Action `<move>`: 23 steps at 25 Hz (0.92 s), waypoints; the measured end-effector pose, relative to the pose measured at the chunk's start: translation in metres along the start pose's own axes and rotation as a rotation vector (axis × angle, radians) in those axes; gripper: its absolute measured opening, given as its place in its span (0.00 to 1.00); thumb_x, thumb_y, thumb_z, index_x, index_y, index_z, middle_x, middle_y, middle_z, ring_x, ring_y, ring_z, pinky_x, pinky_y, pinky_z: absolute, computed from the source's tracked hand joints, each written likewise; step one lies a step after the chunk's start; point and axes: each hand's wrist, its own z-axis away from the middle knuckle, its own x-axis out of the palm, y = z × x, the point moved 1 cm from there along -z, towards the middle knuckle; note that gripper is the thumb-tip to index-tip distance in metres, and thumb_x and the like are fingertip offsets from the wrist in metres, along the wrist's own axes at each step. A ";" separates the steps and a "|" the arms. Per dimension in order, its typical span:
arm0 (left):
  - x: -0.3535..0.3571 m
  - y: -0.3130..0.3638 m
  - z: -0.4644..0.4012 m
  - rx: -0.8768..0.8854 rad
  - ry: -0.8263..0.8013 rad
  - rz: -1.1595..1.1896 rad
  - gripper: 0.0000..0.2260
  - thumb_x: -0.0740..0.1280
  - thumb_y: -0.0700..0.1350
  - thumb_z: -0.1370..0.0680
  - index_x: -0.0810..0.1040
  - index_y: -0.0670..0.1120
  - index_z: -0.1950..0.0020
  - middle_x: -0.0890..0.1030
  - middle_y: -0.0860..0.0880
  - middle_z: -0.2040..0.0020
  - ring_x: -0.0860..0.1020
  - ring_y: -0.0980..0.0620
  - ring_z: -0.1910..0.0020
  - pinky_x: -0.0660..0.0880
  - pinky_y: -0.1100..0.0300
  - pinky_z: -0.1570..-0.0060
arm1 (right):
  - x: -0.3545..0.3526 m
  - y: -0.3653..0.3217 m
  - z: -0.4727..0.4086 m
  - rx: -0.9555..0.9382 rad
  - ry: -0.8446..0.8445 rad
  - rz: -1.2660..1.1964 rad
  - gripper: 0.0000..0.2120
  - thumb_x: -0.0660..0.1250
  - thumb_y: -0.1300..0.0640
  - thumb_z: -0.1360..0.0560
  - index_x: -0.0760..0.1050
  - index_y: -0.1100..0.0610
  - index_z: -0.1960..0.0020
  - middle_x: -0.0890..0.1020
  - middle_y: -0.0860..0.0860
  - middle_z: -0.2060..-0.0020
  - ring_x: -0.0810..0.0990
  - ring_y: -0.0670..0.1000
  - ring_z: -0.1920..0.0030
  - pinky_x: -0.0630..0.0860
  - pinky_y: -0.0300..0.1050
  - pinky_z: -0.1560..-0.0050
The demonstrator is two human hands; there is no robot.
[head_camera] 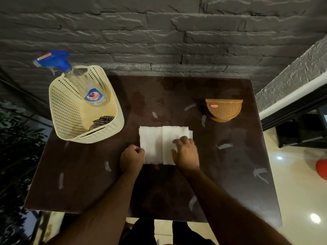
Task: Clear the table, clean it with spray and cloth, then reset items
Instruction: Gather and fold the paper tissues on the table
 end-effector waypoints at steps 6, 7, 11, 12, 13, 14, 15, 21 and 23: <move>-0.004 0.008 0.020 0.237 0.106 0.204 0.03 0.72 0.40 0.27 0.81 0.42 0.56 0.83 0.49 0.60 0.77 0.55 0.63 0.65 0.70 0.66 | 0.022 -0.016 -0.005 -0.234 -0.236 0.074 0.18 0.63 0.55 0.23 0.74 0.59 0.35 0.70 0.57 0.29 0.64 0.62 0.27 0.64 0.57 0.30; -0.003 0.009 0.023 0.275 0.115 0.210 0.02 0.72 0.40 0.28 0.82 0.42 0.57 0.83 0.49 0.61 0.78 0.55 0.63 0.66 0.70 0.66 | 0.026 -0.014 -0.008 -0.229 -0.280 0.083 0.19 0.62 0.55 0.22 0.72 0.58 0.32 0.67 0.56 0.26 0.59 0.60 0.24 0.59 0.56 0.27; 0.004 0.028 0.032 0.466 0.085 0.210 0.04 0.75 0.39 0.30 0.81 0.45 0.59 0.82 0.51 0.63 0.79 0.55 0.65 0.72 0.66 0.65 | 0.013 -0.008 -0.010 -0.183 -0.113 -0.138 0.19 0.59 0.59 0.24 0.77 0.60 0.36 0.77 0.58 0.33 0.70 0.60 0.29 0.65 0.52 0.29; 0.007 0.039 0.035 0.516 0.076 0.203 0.04 0.75 0.40 0.30 0.81 0.46 0.60 0.81 0.52 0.62 0.78 0.55 0.64 0.73 0.64 0.65 | 0.004 -0.007 -0.009 -0.098 0.020 -0.236 0.16 0.60 0.59 0.24 0.80 0.60 0.41 0.81 0.57 0.39 0.76 0.58 0.35 0.70 0.50 0.34; 0.011 0.050 0.040 0.559 0.065 0.188 0.04 0.74 0.40 0.30 0.80 0.46 0.61 0.81 0.52 0.62 0.78 0.55 0.64 0.74 0.63 0.65 | -0.005 -0.004 -0.008 0.033 0.111 -0.350 0.13 0.61 0.58 0.22 0.82 0.59 0.46 0.84 0.54 0.46 0.80 0.55 0.42 0.73 0.46 0.42; 0.015 0.062 0.044 0.575 0.036 0.156 0.03 0.73 0.42 0.29 0.80 0.47 0.60 0.80 0.53 0.61 0.78 0.55 0.63 0.74 0.62 0.65 | -0.013 -0.001 -0.008 0.172 0.122 -0.479 0.11 0.62 0.54 0.21 0.82 0.57 0.52 0.85 0.51 0.53 0.82 0.53 0.50 0.74 0.44 0.49; 0.021 0.074 0.049 0.556 -0.011 0.102 0.02 0.71 0.44 0.28 0.80 0.48 0.59 0.80 0.53 0.59 0.78 0.54 0.61 0.74 0.61 0.63 | -0.018 0.001 -0.010 0.314 0.053 -0.619 0.14 0.62 0.49 0.21 0.80 0.54 0.59 0.84 0.49 0.61 0.82 0.51 0.56 0.74 0.44 0.55; 0.057 0.092 0.054 0.498 -0.258 -0.071 0.08 0.64 0.50 0.22 0.80 0.50 0.47 0.81 0.52 0.50 0.78 0.51 0.50 0.73 0.60 0.55 | -0.010 0.031 -0.018 0.691 -0.168 -0.752 0.15 0.65 0.48 0.23 0.78 0.56 0.63 0.83 0.54 0.66 0.84 0.56 0.63 0.83 0.57 0.57; 0.058 0.086 0.053 0.558 -0.263 -0.002 0.08 0.65 0.49 0.22 0.81 0.50 0.46 0.82 0.51 0.50 0.79 0.51 0.50 0.75 0.59 0.53 | -0.007 0.043 -0.019 0.696 -0.163 -0.643 0.12 0.64 0.51 0.24 0.78 0.57 0.60 0.82 0.53 0.64 0.82 0.57 0.60 0.82 0.55 0.56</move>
